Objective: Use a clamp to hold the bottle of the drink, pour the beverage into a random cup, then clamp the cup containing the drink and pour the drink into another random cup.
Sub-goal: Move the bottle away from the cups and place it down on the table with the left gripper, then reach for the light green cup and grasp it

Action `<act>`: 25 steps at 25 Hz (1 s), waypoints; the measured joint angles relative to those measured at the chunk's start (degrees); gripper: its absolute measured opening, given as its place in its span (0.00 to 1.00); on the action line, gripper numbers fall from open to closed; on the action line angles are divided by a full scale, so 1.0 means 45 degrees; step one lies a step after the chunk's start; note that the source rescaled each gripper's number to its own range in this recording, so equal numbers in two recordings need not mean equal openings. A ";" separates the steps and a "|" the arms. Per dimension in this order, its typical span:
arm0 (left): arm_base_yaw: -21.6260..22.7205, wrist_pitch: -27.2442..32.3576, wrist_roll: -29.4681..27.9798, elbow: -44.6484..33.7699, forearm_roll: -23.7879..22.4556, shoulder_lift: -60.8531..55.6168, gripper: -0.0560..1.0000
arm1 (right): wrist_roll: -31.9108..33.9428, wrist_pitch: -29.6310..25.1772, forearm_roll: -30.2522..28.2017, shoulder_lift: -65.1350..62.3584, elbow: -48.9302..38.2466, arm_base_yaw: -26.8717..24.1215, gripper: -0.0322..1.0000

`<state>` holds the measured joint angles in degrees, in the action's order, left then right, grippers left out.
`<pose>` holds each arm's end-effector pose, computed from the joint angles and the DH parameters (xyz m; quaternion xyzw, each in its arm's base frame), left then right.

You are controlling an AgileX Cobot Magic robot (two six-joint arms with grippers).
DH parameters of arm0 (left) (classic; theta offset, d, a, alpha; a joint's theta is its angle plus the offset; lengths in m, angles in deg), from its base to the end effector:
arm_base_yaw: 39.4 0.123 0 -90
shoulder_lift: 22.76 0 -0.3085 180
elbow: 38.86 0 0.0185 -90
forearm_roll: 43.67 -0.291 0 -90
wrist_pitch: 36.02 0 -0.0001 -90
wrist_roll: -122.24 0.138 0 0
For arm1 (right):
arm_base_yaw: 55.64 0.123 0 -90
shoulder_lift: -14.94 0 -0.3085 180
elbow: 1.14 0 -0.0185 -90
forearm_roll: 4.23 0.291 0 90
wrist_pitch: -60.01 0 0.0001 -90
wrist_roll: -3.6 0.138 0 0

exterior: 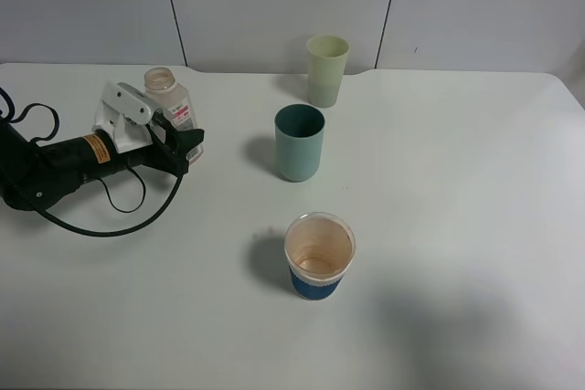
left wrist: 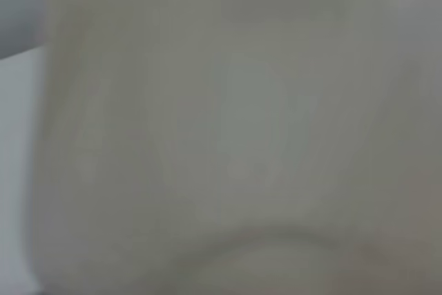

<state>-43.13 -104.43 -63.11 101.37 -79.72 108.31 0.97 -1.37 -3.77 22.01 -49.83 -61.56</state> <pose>0.3720 -0.0999 0.0375 0.2585 0.7450 -0.1996 0.5817 0.0466 -0.0039 0.2770 0.0243 0.8529 -0.0349 0.5203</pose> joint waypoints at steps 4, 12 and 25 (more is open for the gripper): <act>0.0000 -0.0001 -0.0263 0.0000 -0.0111 -0.0200 0.93 | 0.0000 0.0000 0.0000 0.0000 0.0000 0.0000 1.00; 0.0000 0.0104 -0.0295 -0.0071 -0.0161 -0.0286 0.99 | 0.0000 0.0000 0.0000 0.0000 0.0000 0.0000 1.00; 0.0000 0.1710 -0.0247 -0.3024 0.0908 -0.3745 1.00 | 0.0000 0.0000 0.0000 0.0000 0.0000 0.0000 1.00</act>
<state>-43.13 -96.74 -64.22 87.76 -75.64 91.46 0.97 -1.37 -3.77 22.01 -49.83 -61.56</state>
